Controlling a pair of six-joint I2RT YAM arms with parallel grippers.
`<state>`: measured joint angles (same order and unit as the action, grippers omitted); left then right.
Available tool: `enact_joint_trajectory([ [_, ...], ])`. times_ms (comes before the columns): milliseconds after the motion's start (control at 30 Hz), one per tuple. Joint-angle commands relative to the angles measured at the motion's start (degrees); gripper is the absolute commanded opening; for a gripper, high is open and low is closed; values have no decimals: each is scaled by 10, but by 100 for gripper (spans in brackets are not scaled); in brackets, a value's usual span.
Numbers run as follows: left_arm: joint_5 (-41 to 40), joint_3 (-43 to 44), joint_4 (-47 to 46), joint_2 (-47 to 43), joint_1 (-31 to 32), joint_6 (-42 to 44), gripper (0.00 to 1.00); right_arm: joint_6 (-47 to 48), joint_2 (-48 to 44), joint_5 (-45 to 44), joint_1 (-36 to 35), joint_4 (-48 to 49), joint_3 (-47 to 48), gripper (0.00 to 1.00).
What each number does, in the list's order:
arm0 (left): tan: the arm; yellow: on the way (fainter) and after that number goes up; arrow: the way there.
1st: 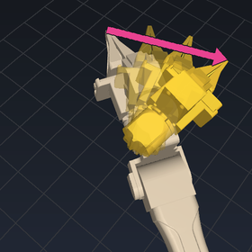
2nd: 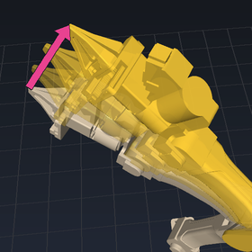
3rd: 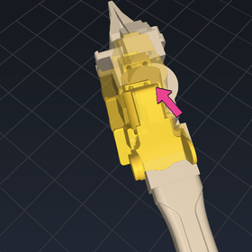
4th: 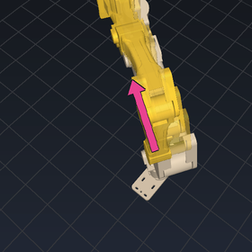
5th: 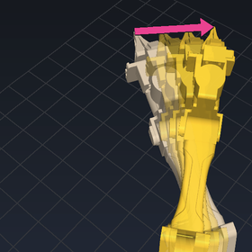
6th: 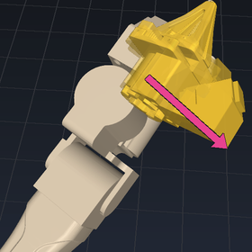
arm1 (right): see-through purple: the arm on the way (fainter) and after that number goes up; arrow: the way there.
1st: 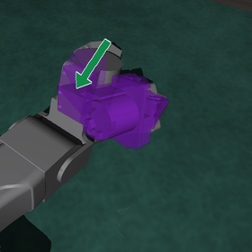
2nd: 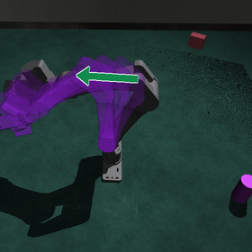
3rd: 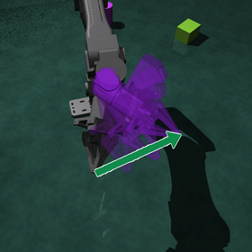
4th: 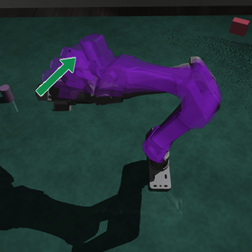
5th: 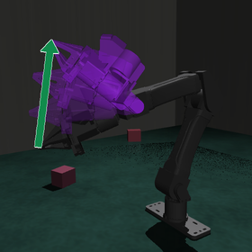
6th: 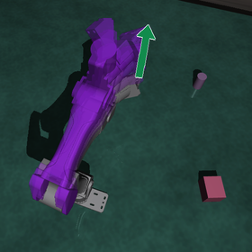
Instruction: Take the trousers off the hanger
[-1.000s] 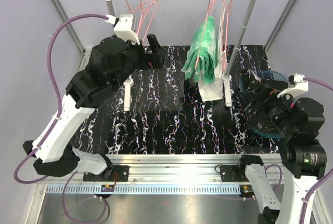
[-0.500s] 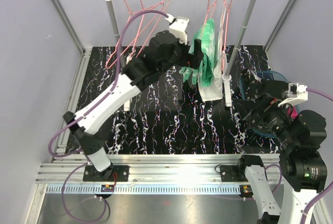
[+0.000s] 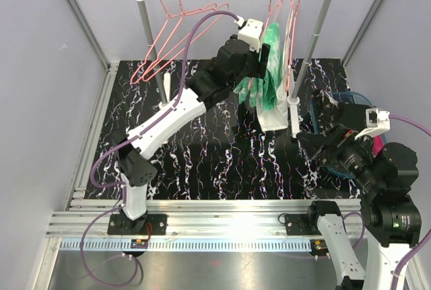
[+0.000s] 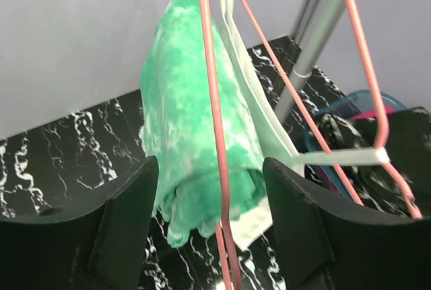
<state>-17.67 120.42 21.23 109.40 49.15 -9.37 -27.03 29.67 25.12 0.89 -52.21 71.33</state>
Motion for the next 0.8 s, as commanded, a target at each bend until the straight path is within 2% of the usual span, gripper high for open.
enact_joint_trajectory([
  [0,-36,54,-39,31,-2,27,61,6,-6,6,-5,18,5,99],
  [100,-38,62,-43,46,-2,30,49,10,-6,2,-26,17,6,99],
  [200,-39,66,-49,47,-2,30,20,12,-4,5,-29,18,4,99],
  [233,-46,74,-46,47,-2,29,7,13,-5,4,-30,18,5,100],
  [267,-50,75,-45,44,-2,27,1,16,-5,4,-31,18,4,100],
  [567,-91,63,-72,-4,-1,-5,0,26,-8,5,-34,22,6,99],
  [767,-111,53,-117,-42,1,7,0,38,-10,8,-33,18,7,100],
])
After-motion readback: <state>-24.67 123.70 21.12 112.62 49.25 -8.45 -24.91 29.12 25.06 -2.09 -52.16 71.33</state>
